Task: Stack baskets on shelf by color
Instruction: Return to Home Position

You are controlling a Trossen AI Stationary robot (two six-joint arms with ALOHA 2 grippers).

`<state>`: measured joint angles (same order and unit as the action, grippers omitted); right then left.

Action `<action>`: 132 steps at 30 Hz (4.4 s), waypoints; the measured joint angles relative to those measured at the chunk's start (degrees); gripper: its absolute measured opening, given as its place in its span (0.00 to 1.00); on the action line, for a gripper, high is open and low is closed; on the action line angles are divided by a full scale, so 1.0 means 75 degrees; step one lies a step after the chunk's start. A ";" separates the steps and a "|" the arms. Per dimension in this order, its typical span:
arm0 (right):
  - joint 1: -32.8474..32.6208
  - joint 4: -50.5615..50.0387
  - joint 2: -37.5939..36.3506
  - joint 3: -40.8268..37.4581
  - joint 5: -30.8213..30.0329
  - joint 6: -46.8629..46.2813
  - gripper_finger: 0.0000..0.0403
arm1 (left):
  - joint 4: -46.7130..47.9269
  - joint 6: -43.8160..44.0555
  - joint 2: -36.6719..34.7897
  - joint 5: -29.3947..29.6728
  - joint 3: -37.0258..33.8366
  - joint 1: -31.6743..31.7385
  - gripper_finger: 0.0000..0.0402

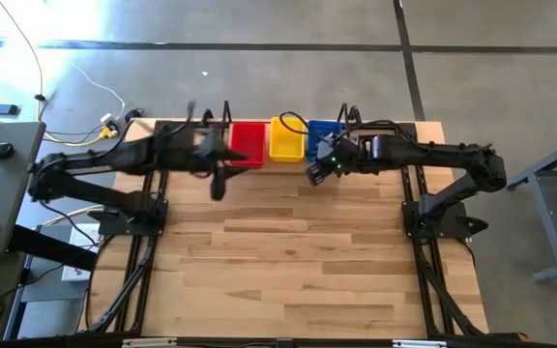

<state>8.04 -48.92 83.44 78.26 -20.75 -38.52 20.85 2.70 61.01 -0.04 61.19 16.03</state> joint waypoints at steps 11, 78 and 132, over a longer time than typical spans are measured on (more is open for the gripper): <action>-0.0746 0.1913 0.0000 0.0000 0.0036 0.0092 0.26 | -0.0211 0.1148 -0.3524 0.1255 -0.2919 -0.1626 0.31; -0.1883 0.5814 -1.0247 -0.8815 0.1189 0.3018 0.26 | -0.2408 0.0614 -0.7387 0.0718 -0.7859 -0.1981 0.22; -0.1875 0.6734 -1.1028 -1.0311 0.1370 0.2942 0.26 | -0.2408 0.0614 -0.7358 0.0744 -0.7854 -0.1981 0.22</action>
<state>-6.02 1.58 0.73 0.93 -10.48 -16.46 2.79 7.31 5.82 5.54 2.28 1.17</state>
